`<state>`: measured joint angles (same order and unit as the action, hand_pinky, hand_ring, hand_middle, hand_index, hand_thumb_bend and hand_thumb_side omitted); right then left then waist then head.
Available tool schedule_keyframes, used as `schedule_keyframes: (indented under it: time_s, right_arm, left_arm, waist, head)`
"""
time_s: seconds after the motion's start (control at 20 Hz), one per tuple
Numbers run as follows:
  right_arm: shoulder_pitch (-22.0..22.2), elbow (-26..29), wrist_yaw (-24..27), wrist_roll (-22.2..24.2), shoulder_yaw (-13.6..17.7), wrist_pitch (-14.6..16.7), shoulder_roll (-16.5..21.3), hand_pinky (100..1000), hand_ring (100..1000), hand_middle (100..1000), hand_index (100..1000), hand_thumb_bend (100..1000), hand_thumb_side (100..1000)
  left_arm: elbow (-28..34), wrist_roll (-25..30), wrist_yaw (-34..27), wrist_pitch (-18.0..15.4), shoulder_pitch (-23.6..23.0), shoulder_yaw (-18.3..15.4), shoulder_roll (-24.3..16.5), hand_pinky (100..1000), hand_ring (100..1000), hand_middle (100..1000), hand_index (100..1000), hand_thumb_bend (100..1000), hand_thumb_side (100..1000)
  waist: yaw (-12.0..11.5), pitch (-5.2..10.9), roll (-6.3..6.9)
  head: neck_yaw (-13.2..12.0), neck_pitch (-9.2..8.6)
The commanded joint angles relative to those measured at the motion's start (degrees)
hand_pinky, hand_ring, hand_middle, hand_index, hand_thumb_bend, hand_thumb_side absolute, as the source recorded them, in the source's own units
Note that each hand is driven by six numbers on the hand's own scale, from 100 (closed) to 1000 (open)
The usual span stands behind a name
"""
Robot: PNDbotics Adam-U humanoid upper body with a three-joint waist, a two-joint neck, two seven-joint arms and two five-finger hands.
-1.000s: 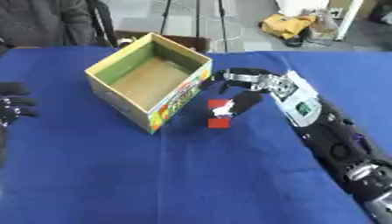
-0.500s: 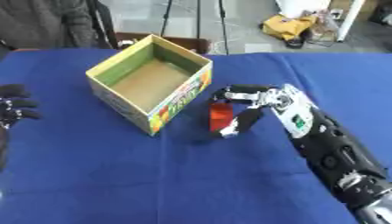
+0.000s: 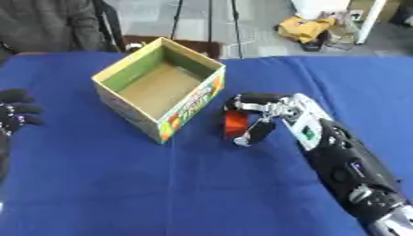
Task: Pick up objects on the table and place them in the box.
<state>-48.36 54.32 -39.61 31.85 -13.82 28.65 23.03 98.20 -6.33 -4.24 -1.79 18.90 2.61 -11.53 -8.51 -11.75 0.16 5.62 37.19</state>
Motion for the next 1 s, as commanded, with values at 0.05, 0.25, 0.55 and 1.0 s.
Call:
schedule_keyframes:
  time_s: [0.05, 0.25, 0.55, 1.0]
  right_arm:
    - [-0.50, -0.49, -2.76, -2.97, 1.28, 0.25, 0.79, 376, 542, 723, 822, 100, 113]
    - [-1.59, 1.49, -1.51, -6.42, 1.44, 0.50, 2.33, 341, 511, 699, 816, 100, 100]
    - [-4.34, 6.10, 2.31, -9.07, 2.46, -1.53, 6.29, 339, 499, 691, 812, 100, 100]
    - [-7.56, 7.75, 2.28, -16.56, 4.81, -6.62, 6.76, 392, 492, 696, 816, 100, 100]
  left_arm:
    - [0.82, 0.02, -0.26, -0.16, 0.55, 0.07, -0.31, 518, 589, 589, 693, 633, 836]
    - [0.87, 0.04, -0.20, -0.20, 0.49, 0.08, -0.33, 518, 589, 589, 693, 635, 835]
    - [1.06, 0.15, -0.06, -0.22, 0.64, 0.22, -0.42, 518, 589, 588, 692, 636, 834]
    - [2.63, 1.15, 0.42, -0.42, 3.66, 1.17, 0.89, 522, 591, 589, 694, 644, 830]
  waist:
    - [0.13, 0.93, 0.13]
    - [0.13, 1.24, 0.00]
    - [-0.76, 1.48, -0.35]
    - [-8.00, 0.17, -1.14]
  head:
    - [-0.26, -0.51]
    - [-0.44, -0.42]
    - [-0.19, -0.60]
    - [1.96, -4.11]
